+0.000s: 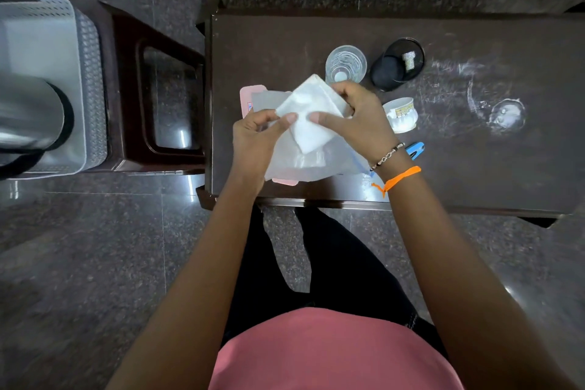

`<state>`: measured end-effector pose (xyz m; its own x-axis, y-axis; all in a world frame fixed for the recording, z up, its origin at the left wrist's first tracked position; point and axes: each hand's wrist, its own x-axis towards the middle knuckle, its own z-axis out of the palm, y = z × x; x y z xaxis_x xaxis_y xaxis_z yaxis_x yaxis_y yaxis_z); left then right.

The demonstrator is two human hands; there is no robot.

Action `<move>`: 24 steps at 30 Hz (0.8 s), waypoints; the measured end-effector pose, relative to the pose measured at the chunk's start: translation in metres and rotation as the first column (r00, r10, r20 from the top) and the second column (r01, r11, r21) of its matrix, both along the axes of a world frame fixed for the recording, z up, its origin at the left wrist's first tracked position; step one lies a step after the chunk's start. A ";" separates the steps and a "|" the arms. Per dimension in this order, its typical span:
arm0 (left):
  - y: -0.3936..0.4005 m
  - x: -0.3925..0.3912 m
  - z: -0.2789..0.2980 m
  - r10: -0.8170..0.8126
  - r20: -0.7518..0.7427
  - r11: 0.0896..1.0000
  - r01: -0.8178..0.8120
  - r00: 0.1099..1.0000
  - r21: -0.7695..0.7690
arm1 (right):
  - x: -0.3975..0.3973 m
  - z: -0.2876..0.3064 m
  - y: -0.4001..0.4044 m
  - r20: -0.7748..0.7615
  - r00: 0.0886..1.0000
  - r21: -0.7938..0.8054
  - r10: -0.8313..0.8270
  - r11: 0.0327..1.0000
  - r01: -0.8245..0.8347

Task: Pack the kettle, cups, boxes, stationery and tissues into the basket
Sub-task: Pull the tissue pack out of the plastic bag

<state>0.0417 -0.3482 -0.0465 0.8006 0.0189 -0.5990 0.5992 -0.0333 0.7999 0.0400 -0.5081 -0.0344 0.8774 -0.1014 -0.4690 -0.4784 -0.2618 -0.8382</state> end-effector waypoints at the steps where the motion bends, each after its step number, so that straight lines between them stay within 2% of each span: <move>1: -0.003 0.001 -0.002 0.029 -0.035 1.000 -0.029 0.999 -0.006 | -0.002 -0.004 -0.006 -0.041 0.999 0.027 -0.029 0.999 0.030; 5: -0.016 0.006 -0.012 0.035 -0.104 0.999 -0.035 0.994 0.003 | -0.007 -0.017 -0.025 -0.141 0.971 0.171 -0.194 0.961 0.217; 8: -0.024 0.011 -0.020 -0.020 -0.122 1.000 0.017 0.992 -0.019 | -0.003 -0.029 -0.045 -0.191 0.873 0.269 -0.448 0.832 0.486; 10: -0.029 0.016 -0.024 -0.039 -0.120 0.999 0.036 0.992 -0.028 | 0.004 -0.040 -0.068 -0.181 0.759 0.189 -0.626 0.735 0.651; 12: -0.032 0.021 -0.029 -0.065 -0.115 0.998 0.062 0.991 -0.029 | 0.013 -0.052 -0.093 -0.066 0.714 -0.054 -0.697 0.717 0.695; 15: -0.033 0.026 -0.035 -0.150 -0.106 0.987 0.143 0.983 -0.068 | 0.029 -0.070 -0.122 0.105 0.800 -0.455 -0.590 0.687 0.566; 17: -0.034 0.028 -0.037 -0.187 -0.109 0.979 0.175 0.976 -0.106 | 0.040 -0.081 -0.131 0.096 0.879 -0.621 -0.467 0.662 0.420; 19: -0.034 0.030 -0.039 -0.196 -0.111 0.973 0.179 0.974 -0.145 | 0.052 -0.089 -0.136 0.027 0.920 -0.687 -0.392 0.661 0.302; 24: -0.036 0.031 -0.046 -0.179 -0.132 0.972 0.155 0.975 -0.176 | 0.080 -0.106 -0.138 -0.163 0.934 -0.716 -0.318 0.689 0.110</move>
